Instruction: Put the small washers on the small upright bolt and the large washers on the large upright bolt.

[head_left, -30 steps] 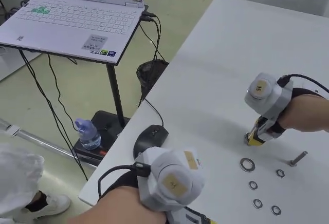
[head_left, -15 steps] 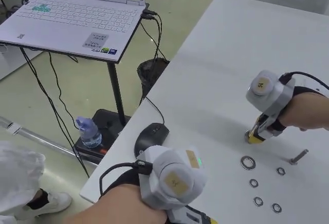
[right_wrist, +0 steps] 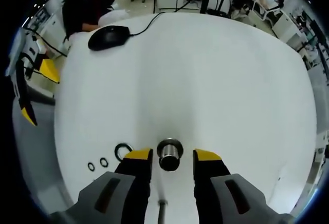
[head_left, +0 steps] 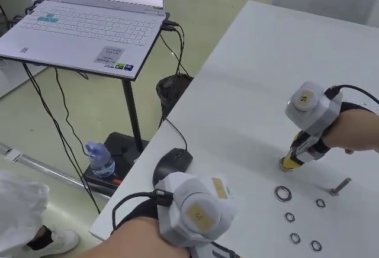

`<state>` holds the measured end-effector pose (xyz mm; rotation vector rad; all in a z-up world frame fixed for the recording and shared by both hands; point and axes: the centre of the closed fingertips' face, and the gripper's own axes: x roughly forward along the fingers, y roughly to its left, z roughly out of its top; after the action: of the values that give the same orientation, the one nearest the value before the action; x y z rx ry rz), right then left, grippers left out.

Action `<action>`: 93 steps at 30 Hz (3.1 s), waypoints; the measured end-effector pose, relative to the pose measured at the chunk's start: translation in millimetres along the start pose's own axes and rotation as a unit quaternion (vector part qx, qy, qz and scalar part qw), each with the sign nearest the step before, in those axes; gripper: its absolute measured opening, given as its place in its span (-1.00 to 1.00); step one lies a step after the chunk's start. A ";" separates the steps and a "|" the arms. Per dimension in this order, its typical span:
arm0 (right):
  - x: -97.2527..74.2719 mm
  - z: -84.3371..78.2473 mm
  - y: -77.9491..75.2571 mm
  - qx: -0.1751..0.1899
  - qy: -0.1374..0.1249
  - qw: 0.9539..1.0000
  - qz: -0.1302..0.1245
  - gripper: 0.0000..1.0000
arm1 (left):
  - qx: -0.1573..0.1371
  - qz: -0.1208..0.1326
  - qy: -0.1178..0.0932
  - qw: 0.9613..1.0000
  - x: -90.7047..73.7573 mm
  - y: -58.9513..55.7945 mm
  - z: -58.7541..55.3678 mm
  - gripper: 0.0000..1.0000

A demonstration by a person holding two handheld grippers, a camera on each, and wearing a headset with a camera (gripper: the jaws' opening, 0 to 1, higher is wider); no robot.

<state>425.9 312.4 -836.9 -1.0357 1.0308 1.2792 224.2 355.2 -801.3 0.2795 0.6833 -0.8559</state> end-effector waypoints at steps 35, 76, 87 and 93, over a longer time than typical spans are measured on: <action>-40.7 0.9 51.0 -0.046 -0.048 0.998 0.000 -0.41 | -0.008 0.015 -0.012 1.000 -7.7 7.2 10.6 0.43; 36.1 -21.6 58.4 -0.023 -0.019 1.000 0.002 -0.34 | -0.019 0.009 -0.010 1.000 -0.1 2.5 8.8 0.81; 36.5 -23.4 60.8 -0.008 -0.012 1.000 0.008 -0.41 | -0.016 0.010 -0.028 0.999 -3.3 6.5 19.8 0.73; 36.1 -24.9 62.9 -0.012 -0.001 1.000 0.008 -0.50 | -0.014 0.007 -0.024 1.000 -2.8 5.4 18.5 0.70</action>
<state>363.6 297.8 -879.1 -1.0466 1.0265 1.3093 235.2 351.3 -785.6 0.2369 0.6482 -0.8366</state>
